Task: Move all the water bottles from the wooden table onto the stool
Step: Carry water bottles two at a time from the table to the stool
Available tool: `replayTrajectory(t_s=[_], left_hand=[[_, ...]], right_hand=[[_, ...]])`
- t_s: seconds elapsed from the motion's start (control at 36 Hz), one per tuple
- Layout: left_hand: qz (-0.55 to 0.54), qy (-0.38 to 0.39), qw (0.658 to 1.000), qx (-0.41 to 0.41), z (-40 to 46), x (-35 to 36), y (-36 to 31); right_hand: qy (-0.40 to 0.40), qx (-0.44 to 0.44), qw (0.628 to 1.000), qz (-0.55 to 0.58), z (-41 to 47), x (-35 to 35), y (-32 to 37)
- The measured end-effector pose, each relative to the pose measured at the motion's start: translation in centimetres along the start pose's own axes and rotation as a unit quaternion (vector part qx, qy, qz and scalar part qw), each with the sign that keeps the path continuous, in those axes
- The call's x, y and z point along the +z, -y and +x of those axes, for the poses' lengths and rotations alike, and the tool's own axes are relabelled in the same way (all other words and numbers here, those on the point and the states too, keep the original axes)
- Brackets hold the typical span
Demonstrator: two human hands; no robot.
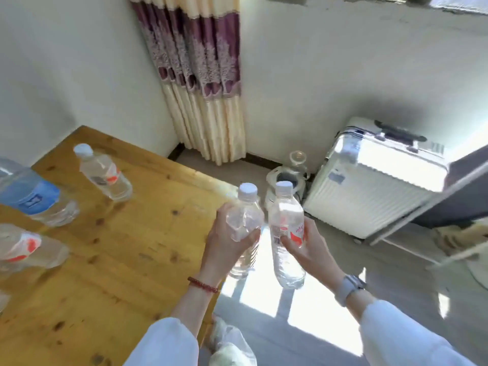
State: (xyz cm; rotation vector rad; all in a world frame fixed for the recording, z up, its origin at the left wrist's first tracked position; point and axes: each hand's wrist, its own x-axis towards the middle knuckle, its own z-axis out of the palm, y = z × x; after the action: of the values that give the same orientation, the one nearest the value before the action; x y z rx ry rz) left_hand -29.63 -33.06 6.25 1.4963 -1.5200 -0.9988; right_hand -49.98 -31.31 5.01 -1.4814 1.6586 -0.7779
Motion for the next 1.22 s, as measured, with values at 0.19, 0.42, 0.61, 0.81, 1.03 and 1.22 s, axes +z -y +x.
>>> replayTrajectory(t_s=[0.19,0.42,0.61,0.81,1.03,1.22], left_hand=[[0.036,0.141,0.984,0.107,-4.3,19.0,-9.8],[0.035,0.352,0.913,0.204,-12.8,41.1,-20.1],[0.047,0.474,0.831,0.288,-20.2,57.4,-27.3],[0.028,0.583,0.747,0.318,-27.2,73.1,-33.8],[0.015,0.645,0.675,0.359,-35.4,90.8,-42.4],[0.027,0.700,0.596,0.393,-45.1,102.7,-47.6]], right_hand=[[-0.173,0.096,0.980,-0.007,-11.3,-16.3,-11.5],[-0.356,0.226,0.907,-0.009,-27.0,-31.9,-22.1],[-0.506,0.306,0.805,0.051,-38.1,-40.5,-28.6],[-0.601,0.354,0.712,0.078,-46.4,-49.3,-36.1],[-0.670,0.392,0.625,0.084,-54.0,-61.6,-43.0],[-0.708,0.436,0.544,0.112,-61.9,-68.0,-47.7]])
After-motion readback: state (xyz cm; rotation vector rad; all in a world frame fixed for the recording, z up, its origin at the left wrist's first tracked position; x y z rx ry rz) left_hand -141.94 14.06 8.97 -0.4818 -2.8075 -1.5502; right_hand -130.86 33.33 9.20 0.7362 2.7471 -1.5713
